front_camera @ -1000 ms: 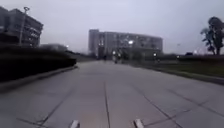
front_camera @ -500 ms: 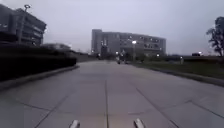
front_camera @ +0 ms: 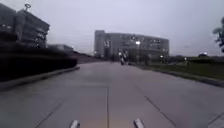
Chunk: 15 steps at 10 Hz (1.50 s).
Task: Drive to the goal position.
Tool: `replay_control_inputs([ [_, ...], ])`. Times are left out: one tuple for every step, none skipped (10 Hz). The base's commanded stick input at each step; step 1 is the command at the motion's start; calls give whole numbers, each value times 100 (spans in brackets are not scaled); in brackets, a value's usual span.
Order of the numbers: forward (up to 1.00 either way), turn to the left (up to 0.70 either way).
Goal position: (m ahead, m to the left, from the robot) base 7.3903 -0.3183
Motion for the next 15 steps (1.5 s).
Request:
replay_control_inputs([
  [100, 0],
  [100, 0],
  [100, 0],
  [100, 0],
  [100, 0],
  [100, 0],
  [100, 0],
  [100, 0],
  [100, 0],
  [100, 0],
  [100, 0],
  [100, -21],
  [100, -40],
  [100, -40],
  [100, -40],
])
